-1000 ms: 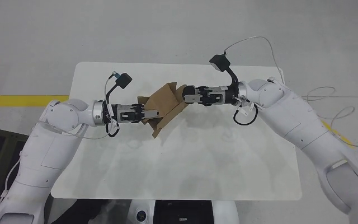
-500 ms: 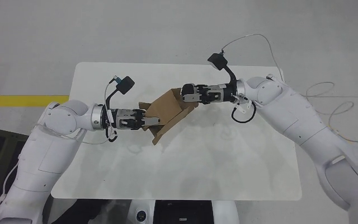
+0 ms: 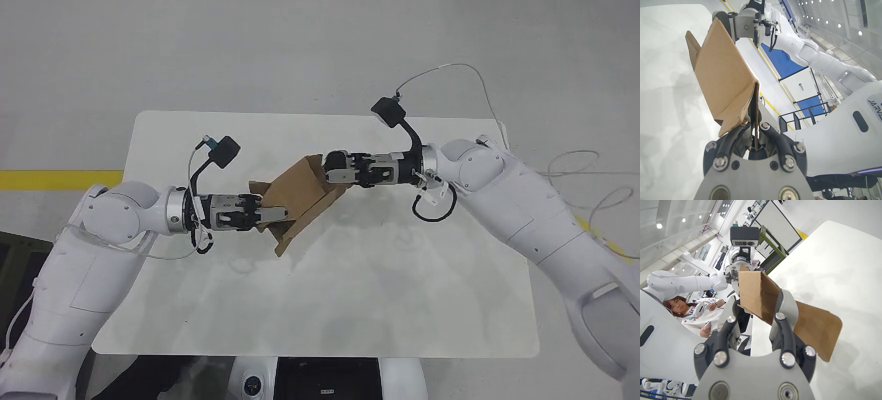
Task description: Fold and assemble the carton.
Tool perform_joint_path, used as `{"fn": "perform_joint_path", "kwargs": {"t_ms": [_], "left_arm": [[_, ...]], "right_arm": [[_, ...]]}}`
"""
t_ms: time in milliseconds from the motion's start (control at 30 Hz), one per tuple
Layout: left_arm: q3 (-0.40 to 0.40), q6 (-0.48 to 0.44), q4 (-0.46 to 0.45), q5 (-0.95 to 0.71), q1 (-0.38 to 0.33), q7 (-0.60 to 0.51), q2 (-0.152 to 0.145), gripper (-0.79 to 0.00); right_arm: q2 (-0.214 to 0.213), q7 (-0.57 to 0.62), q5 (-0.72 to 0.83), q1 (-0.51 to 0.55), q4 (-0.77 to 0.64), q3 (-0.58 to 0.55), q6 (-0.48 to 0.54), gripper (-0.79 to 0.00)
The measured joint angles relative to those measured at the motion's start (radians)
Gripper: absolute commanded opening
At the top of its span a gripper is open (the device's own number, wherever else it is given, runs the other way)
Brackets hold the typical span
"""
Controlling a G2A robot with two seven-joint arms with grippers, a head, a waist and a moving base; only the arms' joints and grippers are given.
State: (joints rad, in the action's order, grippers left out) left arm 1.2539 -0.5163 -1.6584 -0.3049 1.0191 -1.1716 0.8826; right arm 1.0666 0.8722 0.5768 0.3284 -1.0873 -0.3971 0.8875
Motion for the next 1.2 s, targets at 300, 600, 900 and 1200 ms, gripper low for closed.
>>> {"fn": "perform_joint_path", "kwargs": {"t_ms": [300,600,900,1200], "left_arm": [[-0.003,-0.003,-0.002,-0.014,-0.001,-0.015,-0.001,-0.785],[-0.009,-0.014,-0.010,-0.035,-0.002,-0.047,-0.003,-0.785],[-0.020,-0.022,-0.021,-0.039,-0.004,-0.052,-0.003,-0.785],[-0.028,-0.025,-0.020,-0.045,-0.007,-0.057,-0.002,-0.785]], "right_arm": [[-0.016,0.093,-0.022,0.022,-0.063,-0.045,-0.033,-0.440],[-0.001,0.118,-0.040,0.003,-0.063,-0.049,-0.058,-0.459],[0.024,0.147,-0.003,-0.005,-0.059,-0.016,-0.087,-0.459],[0.055,0.171,0.048,-0.024,-0.052,0.029,-0.110,-0.474]]}}
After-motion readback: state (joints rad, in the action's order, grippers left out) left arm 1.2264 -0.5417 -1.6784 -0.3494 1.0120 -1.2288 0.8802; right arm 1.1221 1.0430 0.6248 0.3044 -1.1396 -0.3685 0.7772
